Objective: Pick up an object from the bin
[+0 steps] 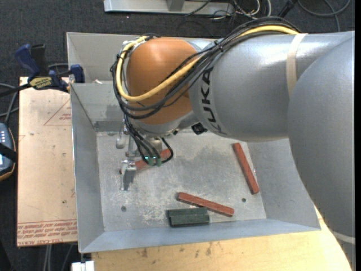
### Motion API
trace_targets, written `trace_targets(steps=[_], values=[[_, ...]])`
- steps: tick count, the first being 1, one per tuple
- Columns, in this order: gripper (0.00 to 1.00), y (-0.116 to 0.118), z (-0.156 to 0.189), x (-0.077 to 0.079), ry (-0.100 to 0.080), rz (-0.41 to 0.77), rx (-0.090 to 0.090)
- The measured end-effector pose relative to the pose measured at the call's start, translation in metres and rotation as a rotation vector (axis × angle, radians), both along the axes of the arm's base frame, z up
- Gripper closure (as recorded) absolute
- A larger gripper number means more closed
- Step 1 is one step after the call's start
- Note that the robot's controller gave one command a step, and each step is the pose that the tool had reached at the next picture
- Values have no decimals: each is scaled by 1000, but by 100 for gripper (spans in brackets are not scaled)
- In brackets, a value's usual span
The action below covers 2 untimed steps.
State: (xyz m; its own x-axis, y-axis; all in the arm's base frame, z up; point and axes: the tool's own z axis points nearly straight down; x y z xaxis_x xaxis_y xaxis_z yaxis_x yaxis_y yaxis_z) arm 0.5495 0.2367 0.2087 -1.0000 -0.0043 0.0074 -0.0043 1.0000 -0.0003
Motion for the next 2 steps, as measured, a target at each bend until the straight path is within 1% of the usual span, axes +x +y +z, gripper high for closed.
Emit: trace_targets(steps=[1,2], values=[[0,-1,5,2,-8,-4,1],[0,-28,-41,15,-15,15,5]])
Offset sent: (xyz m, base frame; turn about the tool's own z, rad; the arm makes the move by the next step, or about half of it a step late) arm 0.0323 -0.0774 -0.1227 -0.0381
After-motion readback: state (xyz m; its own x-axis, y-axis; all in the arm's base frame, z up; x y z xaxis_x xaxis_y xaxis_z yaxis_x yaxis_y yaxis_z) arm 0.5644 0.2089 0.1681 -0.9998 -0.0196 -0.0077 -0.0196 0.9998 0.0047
